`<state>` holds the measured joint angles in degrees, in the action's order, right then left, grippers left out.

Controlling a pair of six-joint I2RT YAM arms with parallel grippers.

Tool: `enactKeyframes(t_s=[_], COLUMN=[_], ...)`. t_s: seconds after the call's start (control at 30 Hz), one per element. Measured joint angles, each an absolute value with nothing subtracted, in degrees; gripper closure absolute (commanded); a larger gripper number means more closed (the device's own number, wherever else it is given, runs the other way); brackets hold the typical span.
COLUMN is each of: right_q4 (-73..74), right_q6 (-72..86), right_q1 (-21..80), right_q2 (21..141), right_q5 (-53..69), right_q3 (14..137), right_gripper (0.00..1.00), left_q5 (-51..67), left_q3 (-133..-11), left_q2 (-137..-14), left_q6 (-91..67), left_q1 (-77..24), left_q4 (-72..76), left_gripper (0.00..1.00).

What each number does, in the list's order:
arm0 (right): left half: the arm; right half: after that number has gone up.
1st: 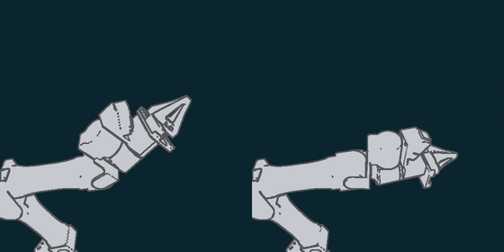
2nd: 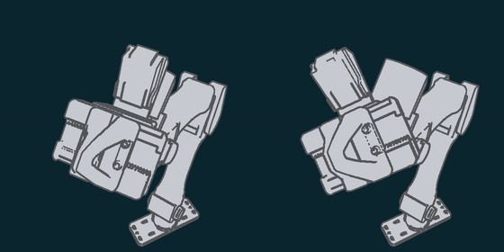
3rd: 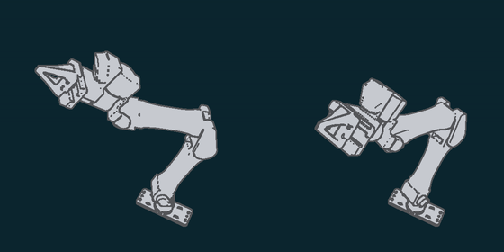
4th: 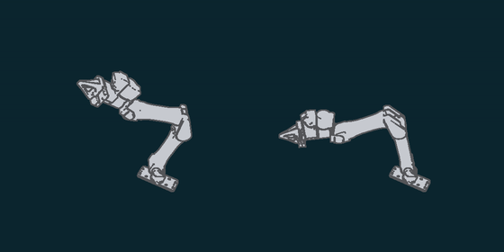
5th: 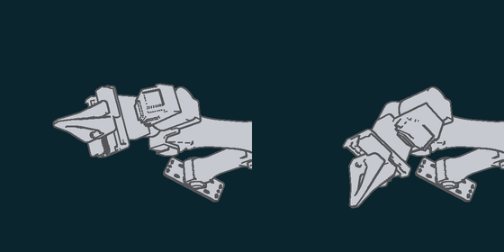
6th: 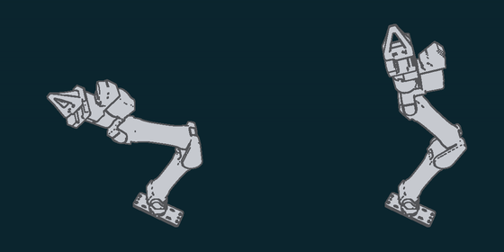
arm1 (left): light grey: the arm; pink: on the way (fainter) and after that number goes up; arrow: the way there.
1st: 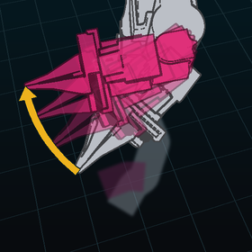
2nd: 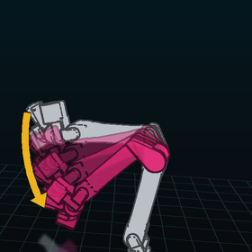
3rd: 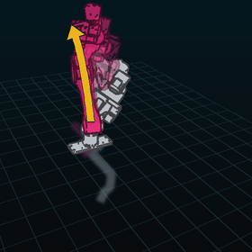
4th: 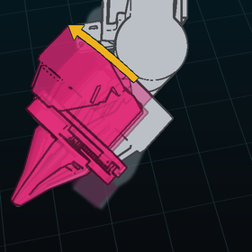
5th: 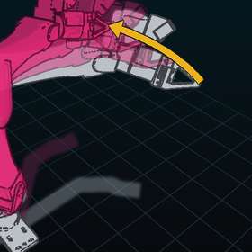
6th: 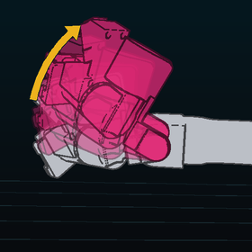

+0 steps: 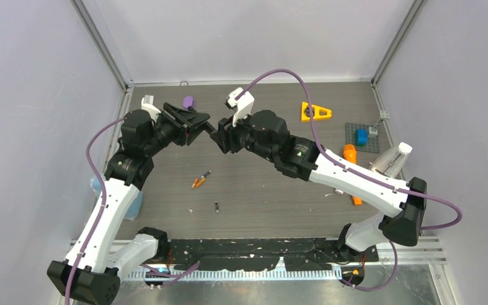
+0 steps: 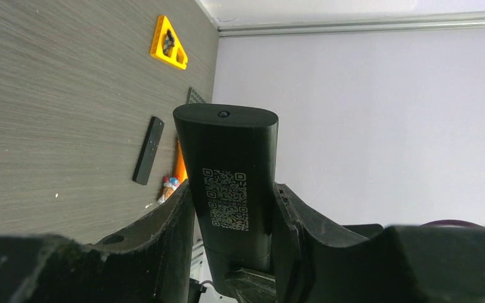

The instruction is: Load the batteries into the remote control

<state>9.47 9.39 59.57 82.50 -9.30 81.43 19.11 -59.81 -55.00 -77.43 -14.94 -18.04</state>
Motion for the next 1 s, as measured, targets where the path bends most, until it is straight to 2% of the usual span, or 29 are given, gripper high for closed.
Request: enactKeyframes(t_s=[0.13, 0.2, 0.23, 0.33, 0.4, 0.5, 0.6, 0.73, 1.0], right_q4=[9.0, 9.0, 9.0, 9.5, 10.2, 11.4, 11.5, 10.3, -0.9], right_q6=[10.1, 10.7, 10.9, 10.9, 11.1, 12.5, 16.4, 23.5, 41.1], right_q1=[59.7, 59.9, 60.0, 59.9, 59.9, 59.0, 56.3, 50.7, 43.8], right_q2=[82.8, 83.2, 83.5, 83.9, 84.1, 84.2, 84.1, 84.0, 83.8], right_q5=[-9.2, -9.0, -9.1, -9.2, -9.1, -7.5, -2.7, 5.8, 22.5], right_q3=[81.4, 81.5, 81.5, 81.8, 82.3, 83.2, 84.1, 84.3, 83.3], right_gripper=[0.71, 0.77, 0.8, 0.82, 0.83, 0.83, 0.83, 0.83, 0.82], left_q5=[19.1, 19.1, 19.0, 18.8, 18.9, 19.6, 20.2, 20.6, 23.4], left_q3=[-59.5, -59.3, -59.2, -58.6, -57.6, -54.5, -51.2, -48.5, -47.6], left_q2=[-55.0, -55.0, -55.0, -55.0, -54.8, -53.6, -51.6, -49.4, -49.1], left_q6=[-78.0, -78.0, -77.9, -78.0, -78.2, -78.4, -77.8, -76.1, -74.1], left_q1=[-14.9, -14.9, -14.9, -14.8, -14.8, -14.8, -14.9, -14.9, -14.9], left_q4=[-18.0, -17.9, -18.0, -17.8, -16.3, -11.4, -5.6, 2.5, 15.9], left_gripper=[1.0, 0.96, 0.9, 0.59, 0.43, 0.26, 0.17, 0.12, 0.17])
